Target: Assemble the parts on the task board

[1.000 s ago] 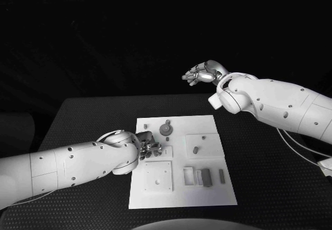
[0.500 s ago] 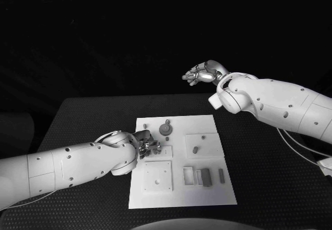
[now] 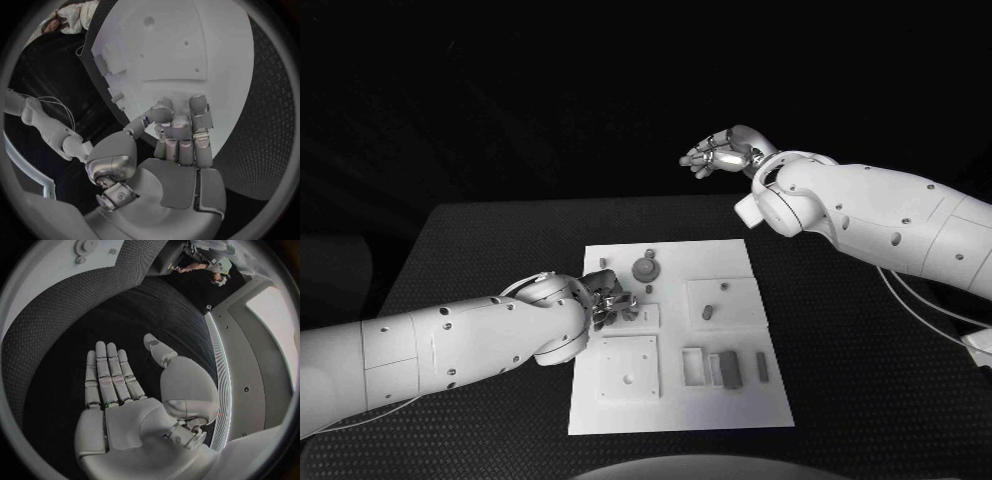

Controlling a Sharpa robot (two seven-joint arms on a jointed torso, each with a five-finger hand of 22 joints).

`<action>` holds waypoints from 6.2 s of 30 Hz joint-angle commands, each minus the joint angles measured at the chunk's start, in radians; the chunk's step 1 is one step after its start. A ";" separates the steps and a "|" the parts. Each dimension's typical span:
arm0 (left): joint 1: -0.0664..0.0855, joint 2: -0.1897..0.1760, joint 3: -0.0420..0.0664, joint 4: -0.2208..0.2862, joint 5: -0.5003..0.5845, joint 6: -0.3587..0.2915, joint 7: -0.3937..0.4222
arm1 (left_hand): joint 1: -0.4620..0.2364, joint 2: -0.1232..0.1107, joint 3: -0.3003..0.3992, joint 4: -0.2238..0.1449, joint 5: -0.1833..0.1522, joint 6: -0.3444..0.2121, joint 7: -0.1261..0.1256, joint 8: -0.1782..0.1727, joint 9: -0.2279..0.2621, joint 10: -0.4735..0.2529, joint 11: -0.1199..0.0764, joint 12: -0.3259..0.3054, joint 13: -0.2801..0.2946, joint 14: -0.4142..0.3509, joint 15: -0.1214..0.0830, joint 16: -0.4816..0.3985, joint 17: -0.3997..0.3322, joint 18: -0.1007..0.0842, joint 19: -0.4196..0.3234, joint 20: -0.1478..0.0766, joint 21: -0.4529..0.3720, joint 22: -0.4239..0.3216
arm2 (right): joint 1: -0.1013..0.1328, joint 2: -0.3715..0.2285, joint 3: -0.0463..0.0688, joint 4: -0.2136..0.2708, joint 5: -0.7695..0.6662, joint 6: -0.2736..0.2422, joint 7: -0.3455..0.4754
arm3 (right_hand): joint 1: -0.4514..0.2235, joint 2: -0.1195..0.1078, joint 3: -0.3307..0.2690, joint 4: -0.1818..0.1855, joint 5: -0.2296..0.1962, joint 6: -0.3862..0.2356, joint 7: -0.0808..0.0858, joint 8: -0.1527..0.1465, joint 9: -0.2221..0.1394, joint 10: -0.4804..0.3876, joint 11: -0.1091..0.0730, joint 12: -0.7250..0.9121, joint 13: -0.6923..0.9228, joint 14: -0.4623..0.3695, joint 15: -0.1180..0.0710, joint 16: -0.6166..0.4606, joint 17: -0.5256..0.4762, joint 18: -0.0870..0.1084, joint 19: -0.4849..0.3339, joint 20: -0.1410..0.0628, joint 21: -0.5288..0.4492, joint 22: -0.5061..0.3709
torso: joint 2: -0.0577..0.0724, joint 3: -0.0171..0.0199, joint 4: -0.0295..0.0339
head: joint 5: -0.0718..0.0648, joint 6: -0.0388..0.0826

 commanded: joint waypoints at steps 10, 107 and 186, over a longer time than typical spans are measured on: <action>0.000 0.000 0.000 0.002 -0.022 0.012 -0.009 | 0.031 0.023 0.006 0.000 0.010 0.196 -0.087 0.003 0.001 -0.012 -0.014 0.006 -0.003 -0.047 -0.048 0.006 -0.003 0.002 0.018 -0.019 -0.003 0.018 | 0.000 0.001 0.000 0.001 0.001 0.015 0.004 | -0.009 -0.004 -0.002 0.006 0.000 0.004 0.027 0.006 -0.001 0.009 0.000 -0.003 -0.002 -0.002 0.005 -0.005 0.003 -0.021 -0.005 -0.001 -0.006 0.002 | 0.000 0.0002 0.0001 | 0.002 -0.003; -0.020 0.013 0.000 -0.008 -0.128 0.096 -0.042 | 0.125 0.009 -0.082 0.002 -0.003 0.198 -0.088 -0.004 -0.002 -0.020 -0.014 0.025 -0.023 -0.056 -0.047 0.035 -0.041 -0.004 0.020 -0.020 -0.011 0.020 | -0.008 0.003 -0.002 -0.006 0.003 0.027 0.001 | -0.011 -0.007 -0.006 0.014 0.000 -0.001 0.029 0.006 -0.007 0.006 0.002 -0.004 -0.016 -0.012 0.010 -0.021 0.015 -0.024 -0.011 -0.002 -0.016 0.014 | 0.000 0.0001 -0.0005 | 0.008 -0.015; -0.037 0.013 0.001 0.004 -0.207 0.093 -0.019 | 0.083 0.009 -0.074 0.034 -0.106 0.197 -0.086 -0.009 -0.004 -0.025 -0.013 0.035 -0.036 -0.056 -0.052 0.042 -0.067 -0.003 0.024 -0.020 -0.017 0.018 | -0.020 -0.004 -0.003 -0.003 0.017 0.035 0.003 | -0.012 -0.008 -0.008 0.019 0.000 -0.002 0.029 0.006 -0.011 0.005 0.002 -0.003 -0.023 -0.018 0.013 -0.031 0.024 -0.026 -0.013 -0.002 -0.022 0.022 | 0.000 -0.0003 -0.0008 | 0.006 -0.016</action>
